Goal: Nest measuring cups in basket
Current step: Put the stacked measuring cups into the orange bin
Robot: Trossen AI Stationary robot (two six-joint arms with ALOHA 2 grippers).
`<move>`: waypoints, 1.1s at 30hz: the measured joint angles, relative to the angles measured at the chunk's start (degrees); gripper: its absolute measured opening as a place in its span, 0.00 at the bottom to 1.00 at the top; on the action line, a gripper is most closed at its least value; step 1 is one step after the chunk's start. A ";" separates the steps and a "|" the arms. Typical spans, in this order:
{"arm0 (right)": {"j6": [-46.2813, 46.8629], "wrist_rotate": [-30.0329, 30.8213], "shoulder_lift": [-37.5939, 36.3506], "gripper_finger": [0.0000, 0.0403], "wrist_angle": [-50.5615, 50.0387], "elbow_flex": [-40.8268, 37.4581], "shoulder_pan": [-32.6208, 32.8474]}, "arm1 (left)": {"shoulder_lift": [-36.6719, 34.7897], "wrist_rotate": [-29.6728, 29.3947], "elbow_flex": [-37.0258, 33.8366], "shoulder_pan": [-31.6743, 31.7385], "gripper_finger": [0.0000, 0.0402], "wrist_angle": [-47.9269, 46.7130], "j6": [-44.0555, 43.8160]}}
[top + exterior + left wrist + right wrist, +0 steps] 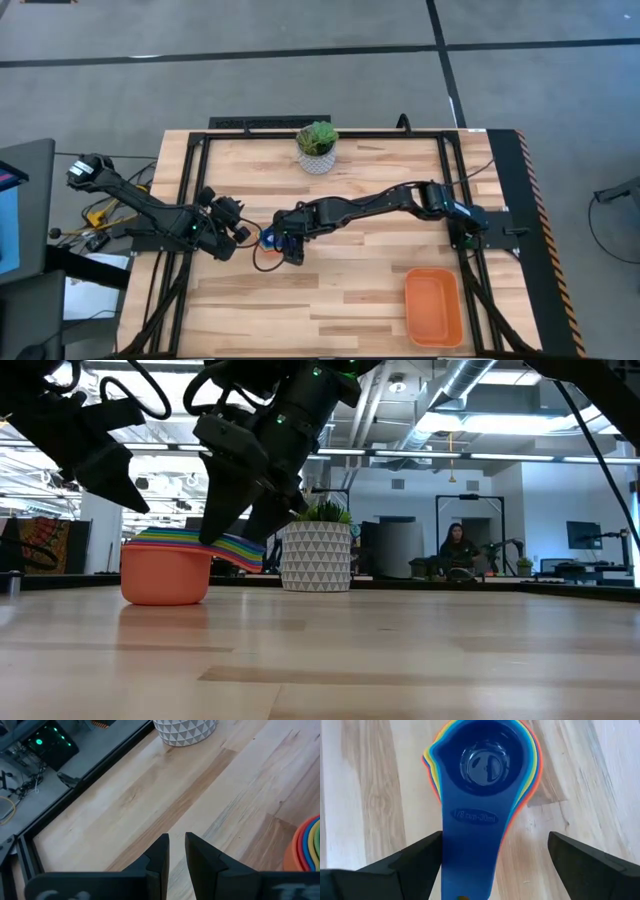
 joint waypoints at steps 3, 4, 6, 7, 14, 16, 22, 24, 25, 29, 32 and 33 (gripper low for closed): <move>-0.78 -0.65 0.00 0.94 0.16 0.00 0.00 | 0.00 -0.05 0.00 0.01 0.13 -0.03 0.03; -0.90 -1.62 0.00 0.94 0.30 0.00 -0.01 | 0.00 -0.21 0.00 0.00 0.13 -0.03 0.03; -1.05 -2.98 0.00 0.94 0.81 0.00 0.06 | 0.00 -0.26 0.00 0.02 0.13 -0.04 0.09; -1.15 -2.92 0.00 0.94 0.84 0.00 0.26 | 0.00 -0.37 0.00 0.02 0.13 -0.04 0.29; 0.40 -1.58 0.00 0.96 1.02 0.02 0.36 | 0.00 -0.83 0.00 0.01 0.13 -0.04 1.10; 0.52 -1.41 0.00 0.95 0.63 0.02 -0.02 | 0.00 -0.83 0.00 0.01 0.13 -0.03 1.10; 0.94 -1.40 0.00 0.90 0.29 0.02 -0.44 | 0.00 -0.64 0.00 0.01 0.13 -0.02 1.10; 0.94 -1.45 0.00 0.89 0.29 0.02 -0.41 | 0.00 -0.63 0.00 0.01 0.13 -0.04 1.10; 0.95 -1.45 0.00 0.89 0.22 0.02 -0.35 | 0.00 -0.64 0.00 0.00 0.13 -0.04 1.10; 1.10 -1.50 0.00 0.89 -0.04 0.02 -0.37 | 0.00 -0.63 0.00 0.00 0.13 -0.04 1.10; 1.12 -1.40 0.00 0.89 -0.03 0.02 -0.37 | 0.00 -0.63 0.00 0.01 0.13 -0.04 1.10; 1.12 -1.40 0.00 0.89 -0.03 0.02 -0.37 | 0.01 -0.63 0.00 0.01 0.13 -0.04 1.10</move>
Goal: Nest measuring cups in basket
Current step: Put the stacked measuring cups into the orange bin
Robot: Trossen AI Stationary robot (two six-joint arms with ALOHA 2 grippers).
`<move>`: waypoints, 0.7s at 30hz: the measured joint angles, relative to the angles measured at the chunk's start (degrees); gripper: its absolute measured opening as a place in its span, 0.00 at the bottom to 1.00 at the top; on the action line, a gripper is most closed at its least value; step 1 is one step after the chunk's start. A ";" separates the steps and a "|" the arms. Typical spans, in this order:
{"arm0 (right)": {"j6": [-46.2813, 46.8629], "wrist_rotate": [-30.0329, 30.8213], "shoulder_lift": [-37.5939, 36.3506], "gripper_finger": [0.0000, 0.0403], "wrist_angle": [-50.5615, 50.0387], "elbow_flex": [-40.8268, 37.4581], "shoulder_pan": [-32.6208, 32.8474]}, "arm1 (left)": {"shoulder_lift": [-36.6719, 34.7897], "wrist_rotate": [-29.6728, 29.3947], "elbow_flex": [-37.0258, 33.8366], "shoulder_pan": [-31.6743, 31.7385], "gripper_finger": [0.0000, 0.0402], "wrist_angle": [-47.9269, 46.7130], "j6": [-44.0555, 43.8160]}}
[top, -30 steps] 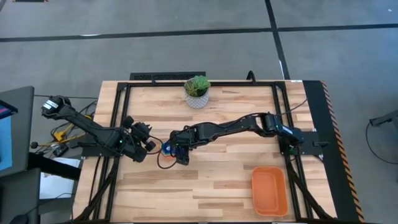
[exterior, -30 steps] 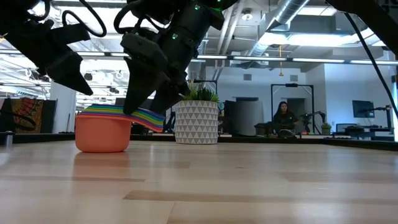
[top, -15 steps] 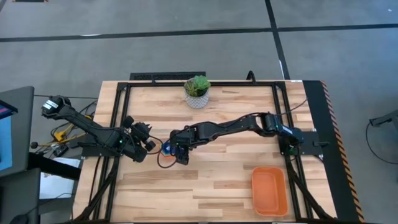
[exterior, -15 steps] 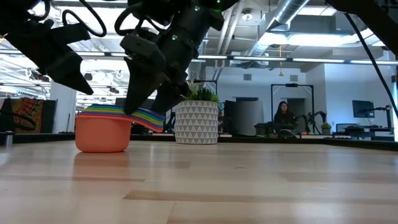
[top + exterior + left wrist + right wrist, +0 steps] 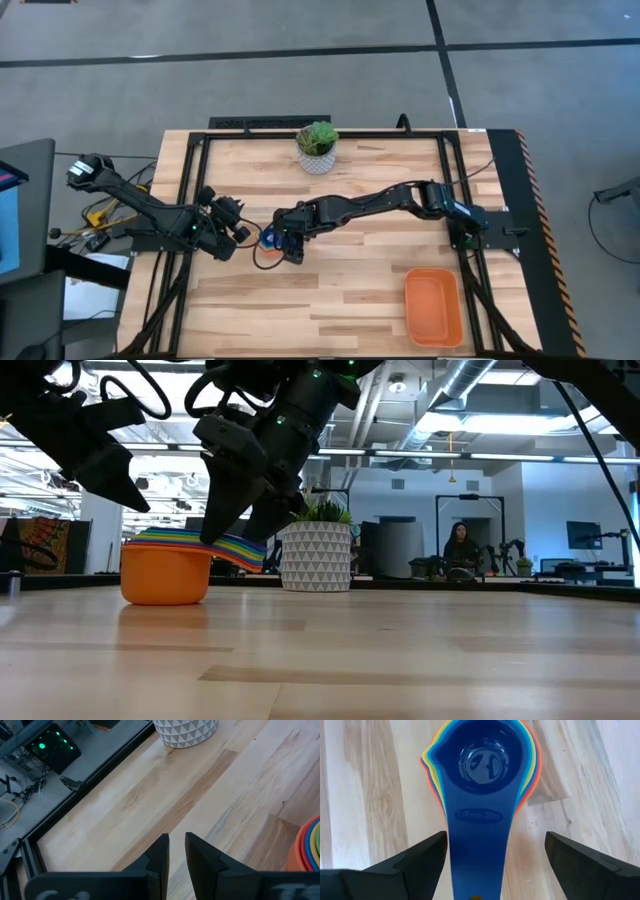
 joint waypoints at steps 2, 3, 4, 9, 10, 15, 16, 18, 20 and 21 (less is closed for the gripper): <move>0.00 0.00 0.00 0.88 0.00 0.00 0.00 | -0.01 0.00 0.00 0.01 0.13 0.00 0.00; 0.02 0.00 0.00 0.88 0.00 0.00 0.00 | -0.01 0.02 0.00 -0.01 0.13 0.02 0.00; 0.29 0.00 0.00 0.87 0.00 0.00 0.00 | -0.01 0.02 0.00 0.00 0.13 0.02 0.00; 0.61 0.02 0.00 0.84 0.17 0.00 0.09 | 0.00 0.04 0.00 0.01 0.13 0.02 0.00; 0.61 0.02 0.00 0.84 0.17 0.00 0.13 | -0.01 0.04 0.00 0.01 0.13 0.02 0.00; -0.11 0.02 0.00 0.86 0.34 0.00 0.17 | 0.00 0.04 0.00 0.01 0.13 0.04 -0.02; -0.47 0.02 0.00 0.87 0.42 0.00 0.17 | -0.01 0.04 0.00 0.00 0.13 0.04 0.00; -0.90 0.02 0.00 0.91 0.42 0.01 0.17 | -0.01 0.04 0.00 0.01 0.13 0.04 0.00; -0.90 0.02 0.00 0.96 0.26 0.02 0.17 | 0.00 0.04 0.00 0.00 0.13 0.04 0.00; -0.79 0.02 0.00 0.98 0.16 0.02 0.17 | -0.01 0.04 0.00 -0.01 0.13 0.04 0.00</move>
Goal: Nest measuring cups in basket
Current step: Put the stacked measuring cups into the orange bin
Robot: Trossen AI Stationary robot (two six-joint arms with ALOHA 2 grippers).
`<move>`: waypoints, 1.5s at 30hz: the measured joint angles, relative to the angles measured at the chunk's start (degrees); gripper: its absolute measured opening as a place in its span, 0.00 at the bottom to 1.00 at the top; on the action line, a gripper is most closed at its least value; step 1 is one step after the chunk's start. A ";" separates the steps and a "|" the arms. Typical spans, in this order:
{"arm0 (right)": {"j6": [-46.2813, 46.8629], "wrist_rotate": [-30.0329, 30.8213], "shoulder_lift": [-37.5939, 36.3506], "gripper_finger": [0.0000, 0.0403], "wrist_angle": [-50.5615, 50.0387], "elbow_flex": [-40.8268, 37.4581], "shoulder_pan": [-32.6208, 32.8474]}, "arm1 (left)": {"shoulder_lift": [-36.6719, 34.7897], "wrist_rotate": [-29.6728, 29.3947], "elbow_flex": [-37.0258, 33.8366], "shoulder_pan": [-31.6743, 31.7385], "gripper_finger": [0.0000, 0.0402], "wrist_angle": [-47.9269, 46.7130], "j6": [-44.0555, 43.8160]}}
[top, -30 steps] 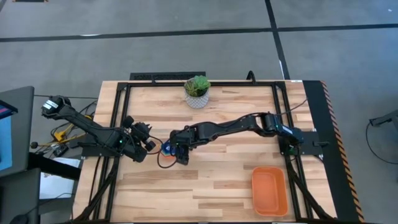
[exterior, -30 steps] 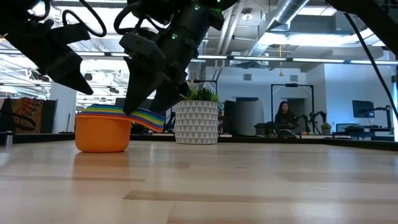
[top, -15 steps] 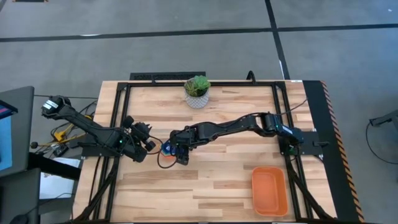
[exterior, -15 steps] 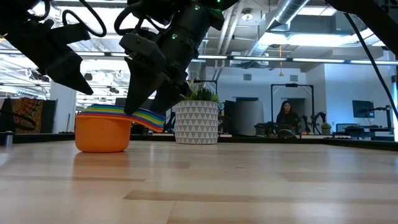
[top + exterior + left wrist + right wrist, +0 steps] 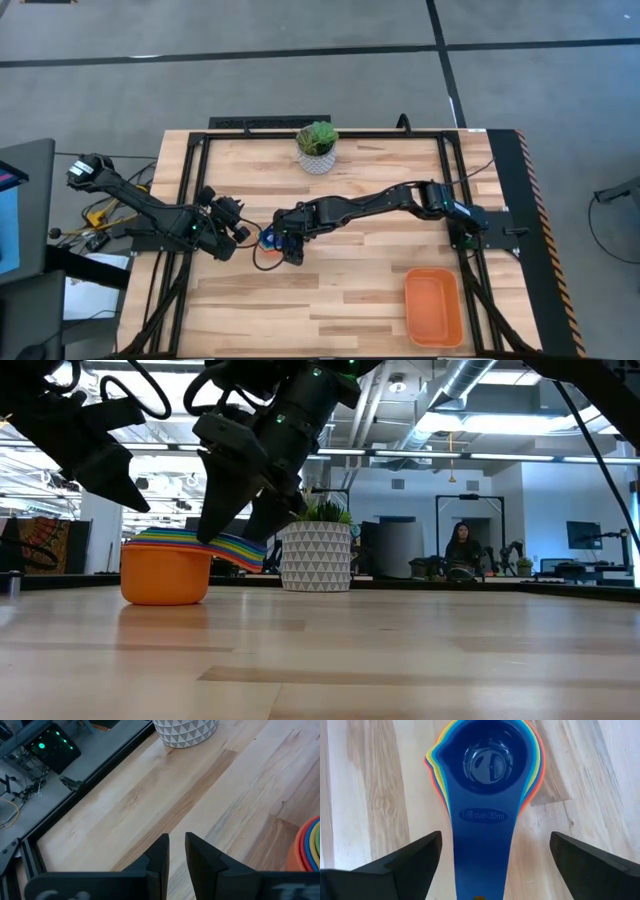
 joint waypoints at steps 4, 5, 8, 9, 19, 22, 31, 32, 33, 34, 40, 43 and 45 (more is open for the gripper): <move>2.50 0.08 0.00 0.95 -0.18 0.00 0.00 | 0.02 0.02 0.00 0.02 0.13 0.02 0.00; 2.57 0.20 0.00 0.94 -0.16 0.00 0.00 | 0.01 0.01 0.00 0.01 0.13 0.02 0.00; 2.74 0.65 0.00 0.93 0.23 0.00 0.00 | 0.00 0.02 0.00 0.00 0.13 0.02 0.00; 2.75 0.91 0.00 0.93 0.32 0.00 0.00 | 0.02 0.02 0.00 0.01 0.13 0.02 0.00; 3.81 1.40 1.61 0.93 -0.39 -0.10 0.48 | 0.00 0.04 0.00 0.02 0.13 -0.01 -0.02; 3.83 1.44 1.47 0.92 0.45 0.11 0.74 | -0.58 -0.31 0.11 0.00 0.13 -0.33 -0.02; 3.87 1.44 1.73 0.89 -0.03 0.04 0.70 | -6.69 -2.56 1.84 -0.40 0.13 -0.59 3.96; 3.90 1.43 1.73 0.89 0.03 0.04 0.72 | -7.59 -2.66 1.84 -0.44 0.13 -0.63 4.21; 3.90 1.44 1.73 0.88 0.10 0.04 0.72 | -8.33 -2.70 1.84 -0.44 0.13 -0.59 4.48; 3.90 1.42 1.73 0.87 0.08 0.04 0.72 | -9.09 -2.64 1.84 -0.44 0.13 -0.64 4.91; 3.82 1.40 1.74 0.79 -0.06 0.04 0.59 | -12.28 -2.64 1.84 -0.44 0.13 -0.64 6.45; 3.83 1.40 1.77 0.75 -0.18 0.04 0.59 | -12.81 -2.62 1.85 -0.45 0.13 -0.66 6.47; 3.83 1.40 1.77 0.73 -0.31 0.04 0.59 | -12.79 -2.62 1.84 -0.44 0.13 -0.68 6.47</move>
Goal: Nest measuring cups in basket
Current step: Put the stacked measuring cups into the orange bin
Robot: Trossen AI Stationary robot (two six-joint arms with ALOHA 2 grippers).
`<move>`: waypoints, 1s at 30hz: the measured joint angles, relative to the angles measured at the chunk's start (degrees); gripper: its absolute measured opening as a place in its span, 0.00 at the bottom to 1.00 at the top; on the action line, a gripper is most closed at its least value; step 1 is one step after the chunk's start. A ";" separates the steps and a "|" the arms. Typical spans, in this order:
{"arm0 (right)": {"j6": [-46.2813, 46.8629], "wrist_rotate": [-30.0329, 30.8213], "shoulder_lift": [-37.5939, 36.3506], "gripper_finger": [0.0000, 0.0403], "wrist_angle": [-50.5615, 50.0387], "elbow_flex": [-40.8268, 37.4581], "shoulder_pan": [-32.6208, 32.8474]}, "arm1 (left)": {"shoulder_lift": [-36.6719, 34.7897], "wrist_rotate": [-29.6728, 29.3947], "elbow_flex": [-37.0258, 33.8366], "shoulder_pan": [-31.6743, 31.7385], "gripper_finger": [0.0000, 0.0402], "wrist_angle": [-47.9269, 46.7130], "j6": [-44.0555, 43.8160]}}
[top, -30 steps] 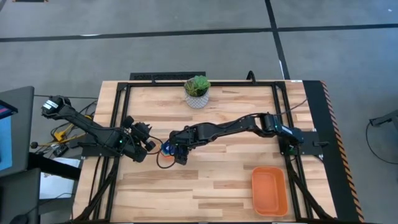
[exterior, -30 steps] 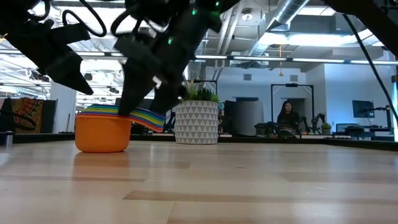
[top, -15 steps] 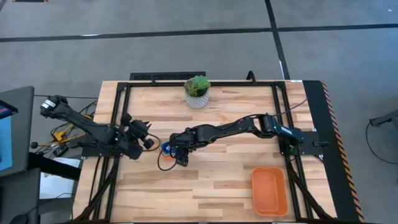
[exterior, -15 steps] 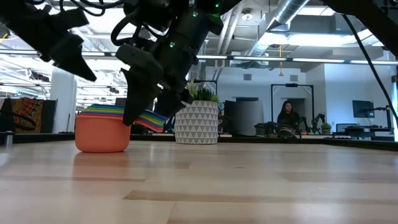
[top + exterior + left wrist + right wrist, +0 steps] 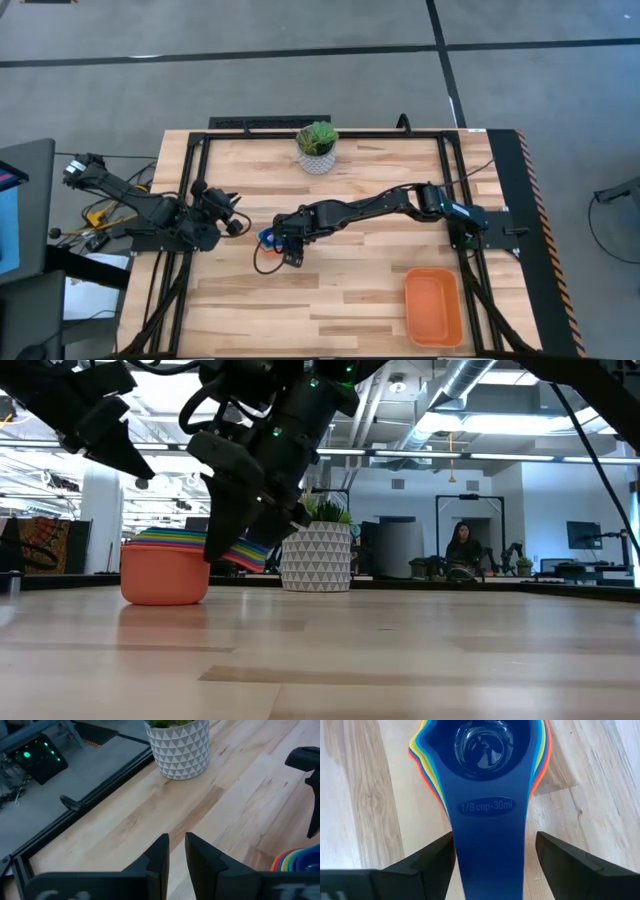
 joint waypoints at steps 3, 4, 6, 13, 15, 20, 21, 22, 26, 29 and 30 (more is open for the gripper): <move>0.00 0.04 0.02 0.70 -0.30 0.00 -0.07 | 0.00 0.02 0.02 -0.02 0.13 0.00 0.19; 0.00 0.04 0.02 0.69 -0.53 0.00 -0.14 | 0.02 0.02 0.01 -0.02 0.13 -0.02 0.20; 0.00 0.04 0.04 0.67 -0.97 0.00 -0.37 | 0.01 0.03 0.02 -0.02 0.13 -0.02 0.20; -0.20 0.08 0.07 0.57 -1.25 0.00 -0.41 | 0.02 0.07 0.01 -0.02 0.13 -0.76 0.10; -0.51 0.06 0.07 0.53 -1.25 0.00 -0.39 | 0.02 0.09 0.02 -0.02 0.13 -1.20 -0.04; -1.18 0.03 0.07 0.44 -1.25 0.00 -0.38 | 0.02 0.22 0.02 -0.02 0.13 -1.27 -0.09; -1.21 0.04 0.07 0.42 -1.23 0.00 -0.37 | 0.02 0.22 0.02 -0.02 0.13 -1.28 -0.09; -1.33 0.02 0.07 0.41 -1.23 0.00 -0.37 | 0.02 0.22 0.01 -0.01 0.13 -1.27 -0.09; -1.75 0.02 0.07 0.39 -1.23 0.00 -0.39 | 0.02 0.24 0.02 -0.02 0.13 -1.29 -0.11; -2.04 0.02 0.07 0.42 -1.56 0.00 -0.39 | 0.02 0.24 0.02 -0.02 0.13 -1.29 -0.10; -2.07 0.02 0.07 0.43 -1.71 0.00 -0.39 | 0.02 0.24 0.02 -0.02 0.13 -1.29 -0.09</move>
